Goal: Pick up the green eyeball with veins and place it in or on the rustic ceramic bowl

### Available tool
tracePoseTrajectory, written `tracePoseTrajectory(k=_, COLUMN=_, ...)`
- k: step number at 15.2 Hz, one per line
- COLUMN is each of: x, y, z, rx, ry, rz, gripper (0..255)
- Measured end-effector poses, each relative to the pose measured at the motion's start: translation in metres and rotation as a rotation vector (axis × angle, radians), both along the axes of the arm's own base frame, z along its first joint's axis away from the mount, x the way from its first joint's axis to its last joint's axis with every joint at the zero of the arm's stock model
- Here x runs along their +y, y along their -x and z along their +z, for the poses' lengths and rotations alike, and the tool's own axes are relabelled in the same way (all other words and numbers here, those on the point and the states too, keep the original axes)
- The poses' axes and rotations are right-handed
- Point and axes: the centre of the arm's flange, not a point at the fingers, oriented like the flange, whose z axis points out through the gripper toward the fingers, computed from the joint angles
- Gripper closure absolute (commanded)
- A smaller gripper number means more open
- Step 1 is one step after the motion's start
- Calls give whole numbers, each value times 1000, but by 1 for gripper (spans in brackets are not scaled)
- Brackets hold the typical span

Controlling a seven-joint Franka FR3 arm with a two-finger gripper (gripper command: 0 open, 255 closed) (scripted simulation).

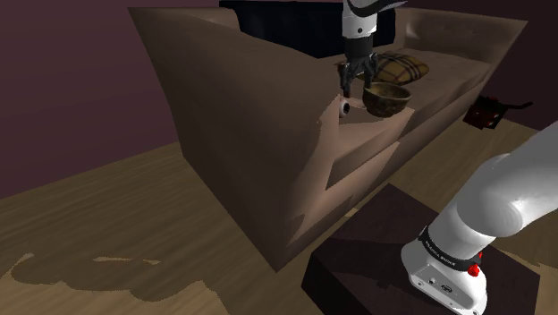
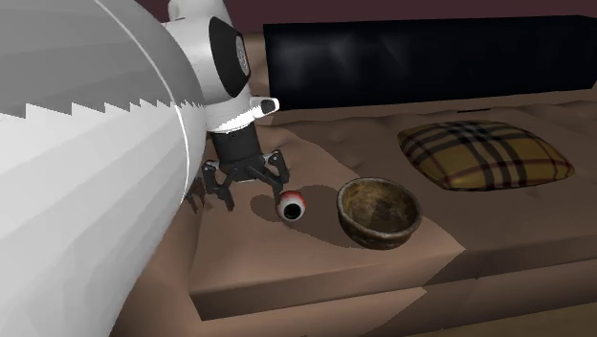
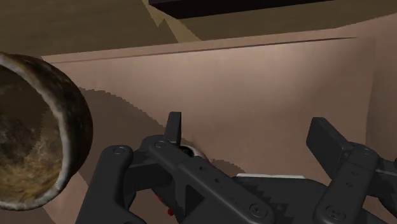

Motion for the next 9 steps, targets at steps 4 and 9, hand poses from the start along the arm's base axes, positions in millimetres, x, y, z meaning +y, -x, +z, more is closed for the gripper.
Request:
tracePoseTrajectory(k=4, x=-17, y=-52, z=-23, rx=50, ry=5, rz=-19, gripper=0)
tracePoseTrajectory(k=9, x=-51, y=-109, z=-60, rx=112, ry=11, rz=-41, gripper=0)
